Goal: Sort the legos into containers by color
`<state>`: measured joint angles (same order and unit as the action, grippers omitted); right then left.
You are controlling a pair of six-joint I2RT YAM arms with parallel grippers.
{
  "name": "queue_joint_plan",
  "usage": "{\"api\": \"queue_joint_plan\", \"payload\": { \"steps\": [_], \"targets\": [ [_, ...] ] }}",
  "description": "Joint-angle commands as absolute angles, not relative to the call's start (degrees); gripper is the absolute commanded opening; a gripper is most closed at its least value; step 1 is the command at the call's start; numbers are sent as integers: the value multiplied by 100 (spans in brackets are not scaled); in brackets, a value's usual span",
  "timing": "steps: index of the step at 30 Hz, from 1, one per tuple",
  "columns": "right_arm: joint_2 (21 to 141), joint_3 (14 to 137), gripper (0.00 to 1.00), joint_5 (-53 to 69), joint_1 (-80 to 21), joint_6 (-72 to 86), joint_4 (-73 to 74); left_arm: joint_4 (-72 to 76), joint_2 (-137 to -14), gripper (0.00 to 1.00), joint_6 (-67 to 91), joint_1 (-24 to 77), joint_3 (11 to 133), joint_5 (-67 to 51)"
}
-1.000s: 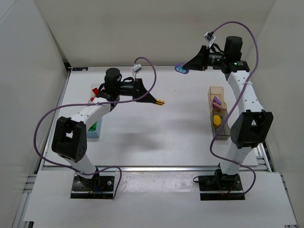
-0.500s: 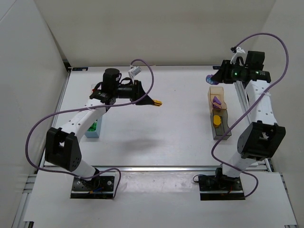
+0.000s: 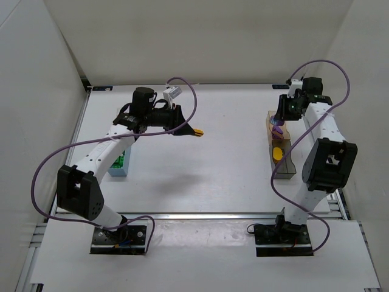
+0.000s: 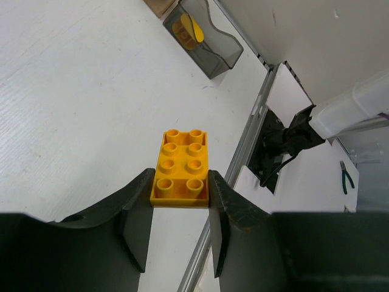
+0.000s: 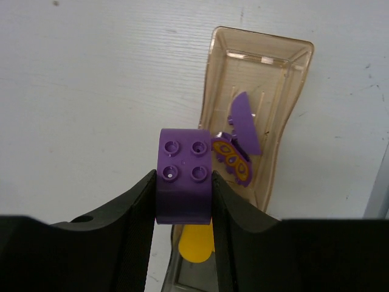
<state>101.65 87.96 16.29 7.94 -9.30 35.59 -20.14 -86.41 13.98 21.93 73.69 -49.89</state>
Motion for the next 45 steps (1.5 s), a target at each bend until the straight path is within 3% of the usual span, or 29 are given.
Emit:
{"api": "queue_joint_plan", "payload": {
  "steps": [1, 11, 12, 13, 15, 16, 17, 22, 26, 33, 45],
  "targets": [
    [10379, 9167, 0, 1178, 905, -993, 3243, -2153, -8394, 18, 1257, 2215, 7550, -4878],
    [11100, 9571, 1, 853, 958, -967, 3076, -2259, -8472, 18, 1107, 2215, 7655, -4825],
    [11144, 9606, 5, 818, 958, -949, 3067, -2250, -8481, 18, 1099, 2215, 7664, -4825],
    [11223, 9667, 18, 774, 958, -914, 3050, -2259, -8551, 19, 1099, 2215, 7690, -4825],
    [11328, 9712, 29, 808, 958, -923, 3015, -2259, -8595, 19, 1090, 2215, 7743, -4825],
    [11346, 9764, 45, 878, 967, -888, 3015, -2259, -8631, 19, 1072, 2215, 7761, -4825],
    [11364, 9799, 53, 922, 958, -862, 3006, -2276, -8657, 19, 1046, 2215, 7813, -4816],
    [11321, 9905, 70, 1203, 949, -738, 3032, -2224, -8894, 19, 1089, 2224, 7936, -4886],
    [10917, 9748, 74, 1650, 984, -616, 3173, -2119, -9192, 19, 1037, 2416, 8147, -4948],
    [9127, 9133, 79, 2109, 1327, -132, 3418, -1539, -10490, 19, 1326, 3285, 9078, -5159],
    [6830, 8517, 83, 2461, 2926, -589, 4614, -1064, -13542, 19, 1881, 4482, 12382, -5528]
  ]
}}
